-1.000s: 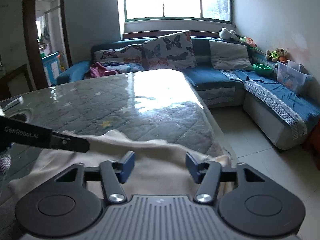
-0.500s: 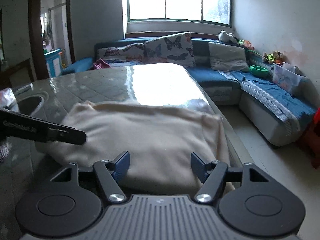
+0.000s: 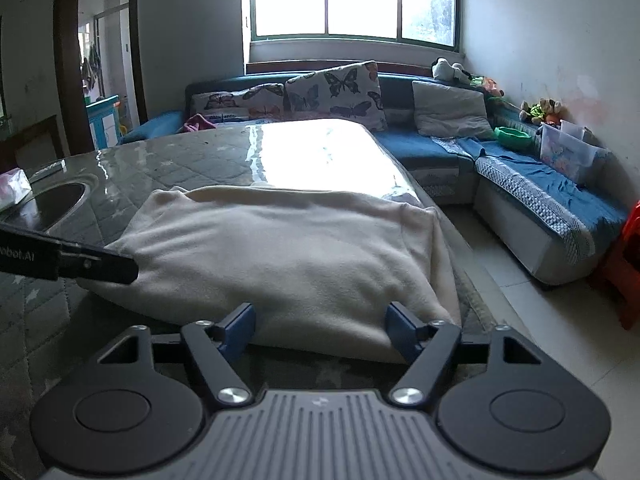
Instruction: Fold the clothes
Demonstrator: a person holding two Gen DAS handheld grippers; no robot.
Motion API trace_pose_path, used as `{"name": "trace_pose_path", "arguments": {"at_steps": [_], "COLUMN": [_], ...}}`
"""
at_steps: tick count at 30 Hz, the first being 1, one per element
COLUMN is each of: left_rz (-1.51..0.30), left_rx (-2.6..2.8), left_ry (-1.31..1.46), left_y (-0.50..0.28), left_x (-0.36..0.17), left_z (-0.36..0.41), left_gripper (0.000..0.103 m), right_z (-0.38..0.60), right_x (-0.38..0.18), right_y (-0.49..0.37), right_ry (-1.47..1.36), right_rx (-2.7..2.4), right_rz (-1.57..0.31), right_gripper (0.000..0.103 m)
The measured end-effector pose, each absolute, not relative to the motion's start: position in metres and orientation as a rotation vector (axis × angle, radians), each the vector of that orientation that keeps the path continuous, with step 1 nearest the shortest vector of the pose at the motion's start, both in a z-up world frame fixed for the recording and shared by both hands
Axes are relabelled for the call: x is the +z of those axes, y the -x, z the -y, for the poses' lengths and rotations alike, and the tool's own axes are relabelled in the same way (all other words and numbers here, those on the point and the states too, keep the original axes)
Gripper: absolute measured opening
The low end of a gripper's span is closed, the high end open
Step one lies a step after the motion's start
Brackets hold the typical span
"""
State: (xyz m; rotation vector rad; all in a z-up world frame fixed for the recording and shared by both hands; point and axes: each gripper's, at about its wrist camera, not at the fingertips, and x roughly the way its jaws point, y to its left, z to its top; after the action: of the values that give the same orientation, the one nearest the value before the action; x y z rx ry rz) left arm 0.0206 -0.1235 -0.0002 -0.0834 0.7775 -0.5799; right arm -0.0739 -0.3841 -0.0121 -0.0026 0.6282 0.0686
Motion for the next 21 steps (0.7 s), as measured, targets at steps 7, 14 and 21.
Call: {"name": "trace_pose_path", "arguments": {"at_steps": [7,14,21], "left_rz": [-0.78,-0.773,-0.752], "left_rx": [-0.583,-0.569,-0.54], "left_ry": [0.075,0.038,-0.01], "left_y": [-0.013,-0.003,0.007], "left_x": [0.005,0.007,0.009], "left_z": [0.12,0.117,0.111], "left_gripper": [0.039,0.052,0.067], "right_z": [0.381,0.375,0.371], "right_x": [-0.006,-0.006,-0.007], "right_y": [0.083,0.09,0.096], "right_ry": [-0.004,-0.008,-0.028], "right_rx": [0.062,0.041,0.023], "right_rz": [-0.612,-0.615,-0.627], "right_gripper": [0.092,0.103,0.103]}}
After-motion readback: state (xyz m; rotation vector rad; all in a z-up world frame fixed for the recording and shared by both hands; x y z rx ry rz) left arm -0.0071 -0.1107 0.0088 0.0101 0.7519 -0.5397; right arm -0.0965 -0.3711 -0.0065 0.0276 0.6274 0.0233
